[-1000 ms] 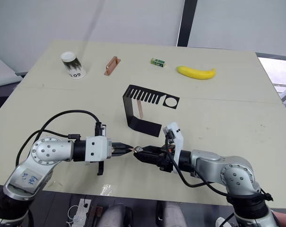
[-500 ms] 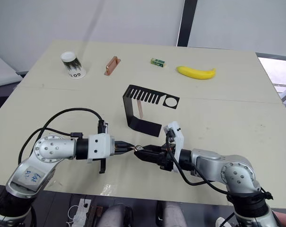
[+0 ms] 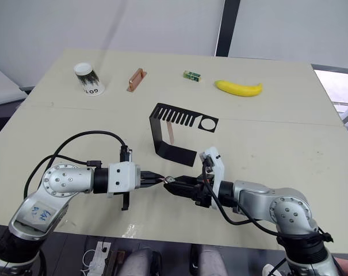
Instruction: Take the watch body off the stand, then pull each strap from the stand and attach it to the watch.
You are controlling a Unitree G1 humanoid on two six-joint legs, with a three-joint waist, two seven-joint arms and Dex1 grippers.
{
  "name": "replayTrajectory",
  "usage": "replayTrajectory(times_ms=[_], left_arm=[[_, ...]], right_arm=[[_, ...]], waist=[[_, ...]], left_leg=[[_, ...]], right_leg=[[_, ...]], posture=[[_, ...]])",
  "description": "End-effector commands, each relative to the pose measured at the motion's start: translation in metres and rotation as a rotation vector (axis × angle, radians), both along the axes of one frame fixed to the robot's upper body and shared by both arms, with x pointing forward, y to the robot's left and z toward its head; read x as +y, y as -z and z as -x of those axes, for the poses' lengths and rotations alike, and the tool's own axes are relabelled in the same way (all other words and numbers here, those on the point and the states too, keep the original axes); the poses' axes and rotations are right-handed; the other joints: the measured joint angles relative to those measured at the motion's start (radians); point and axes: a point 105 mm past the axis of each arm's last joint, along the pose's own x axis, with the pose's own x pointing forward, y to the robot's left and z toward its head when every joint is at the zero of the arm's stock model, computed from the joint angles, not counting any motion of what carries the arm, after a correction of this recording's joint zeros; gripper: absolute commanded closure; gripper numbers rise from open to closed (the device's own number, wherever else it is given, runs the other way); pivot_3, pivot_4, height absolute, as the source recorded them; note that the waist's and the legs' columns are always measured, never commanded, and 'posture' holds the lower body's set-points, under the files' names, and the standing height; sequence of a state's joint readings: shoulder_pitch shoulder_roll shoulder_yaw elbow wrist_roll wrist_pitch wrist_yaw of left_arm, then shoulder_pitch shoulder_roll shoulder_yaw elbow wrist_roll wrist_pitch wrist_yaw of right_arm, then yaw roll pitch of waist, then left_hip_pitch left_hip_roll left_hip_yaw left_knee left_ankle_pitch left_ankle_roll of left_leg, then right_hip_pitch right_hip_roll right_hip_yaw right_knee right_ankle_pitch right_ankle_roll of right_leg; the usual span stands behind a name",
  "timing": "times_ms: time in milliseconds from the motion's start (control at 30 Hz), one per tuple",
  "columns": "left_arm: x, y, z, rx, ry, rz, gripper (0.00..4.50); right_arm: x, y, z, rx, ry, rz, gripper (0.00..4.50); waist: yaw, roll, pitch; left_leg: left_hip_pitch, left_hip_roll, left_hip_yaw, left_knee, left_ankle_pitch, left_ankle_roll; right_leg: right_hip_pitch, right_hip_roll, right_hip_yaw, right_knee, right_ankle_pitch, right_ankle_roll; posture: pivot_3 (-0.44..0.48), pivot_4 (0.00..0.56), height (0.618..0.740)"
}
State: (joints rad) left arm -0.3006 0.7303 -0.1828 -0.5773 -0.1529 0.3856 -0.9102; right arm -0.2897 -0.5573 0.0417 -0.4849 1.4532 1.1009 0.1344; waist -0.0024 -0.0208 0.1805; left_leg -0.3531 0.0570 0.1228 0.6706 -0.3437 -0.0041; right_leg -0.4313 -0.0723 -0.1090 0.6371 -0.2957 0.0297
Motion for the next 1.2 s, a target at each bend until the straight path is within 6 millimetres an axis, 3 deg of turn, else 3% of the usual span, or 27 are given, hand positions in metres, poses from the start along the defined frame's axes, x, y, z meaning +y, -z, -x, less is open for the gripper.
replayTrajectory(times_ms=[33,600,767,900,1033,1133,1200], left_arm=[[-0.012,-0.014,0.011,-0.062,0.083,0.029,4.49],[-0.013,-0.013,0.013,-0.034,0.090,0.045,4.49],[-0.003,-0.013,0.012,-0.038,0.071,0.030,2.05],[0.034,-0.006,0.016,0.003,0.055,-0.064,0.01],[0.070,-0.004,0.021,0.061,0.012,-0.053,0.00],[0.084,-0.006,0.024,0.086,0.007,0.028,0.00],[0.089,-0.010,0.022,0.101,-0.016,0.104,0.00]], right_arm=[[0.007,-0.003,0.009,0.000,-0.055,-0.004,2.90],[0.007,0.001,0.008,0.015,-0.054,0.008,2.90],[0.006,-0.005,0.009,-0.028,-0.058,-0.012,2.90],[0.003,-0.015,0.009,-0.208,-0.076,0.024,2.90],[-0.002,-0.015,0.012,-0.559,-0.130,0.147,2.90],[-0.003,-0.005,0.019,-0.940,-0.264,0.285,2.90],[-0.004,0.000,0.020,-1.072,-0.306,0.318,2.90]], waist=[[0.000,0.000,0.000],[0.000,0.000,0.000],[-0.001,0.000,0.000],[-0.005,0.000,0.000],[0.000,0.001,0.000],[0.001,0.000,0.000],[0.001,0.000,0.000]], left_leg=[[0.000,0.000,0.000,0.000,0.000,0.000],[0.000,0.000,0.000,0.000,0.000,0.000],[0.000,0.000,0.000,0.000,0.000,0.000],[0.000,0.000,0.001,-0.001,0.000,0.000],[0.000,0.000,0.001,-0.002,0.000,0.000],[-0.001,0.000,0.001,-0.002,0.000,0.000],[-0.001,0.000,0.001,-0.002,0.000,0.000]], right_leg=[[0.000,0.000,0.000,0.000,0.000,0.000],[0.000,0.000,0.000,0.000,0.000,0.000],[0.000,0.000,0.000,0.000,0.000,0.000],[-0.002,0.000,0.001,0.000,0.000,0.000],[-0.003,0.000,0.000,-0.005,0.000,0.000],[-0.002,0.000,0.000,-0.008,0.000,0.000],[-0.002,0.000,-0.001,-0.008,0.000,0.001]], posture=[[0.000,0.150,0.740],[0.000,0.150,0.740],[0.000,0.150,0.740],[0.000,0.150,0.740],[0.000,0.150,0.740],[0.000,0.150,0.740],[0.000,0.150,0.740]])
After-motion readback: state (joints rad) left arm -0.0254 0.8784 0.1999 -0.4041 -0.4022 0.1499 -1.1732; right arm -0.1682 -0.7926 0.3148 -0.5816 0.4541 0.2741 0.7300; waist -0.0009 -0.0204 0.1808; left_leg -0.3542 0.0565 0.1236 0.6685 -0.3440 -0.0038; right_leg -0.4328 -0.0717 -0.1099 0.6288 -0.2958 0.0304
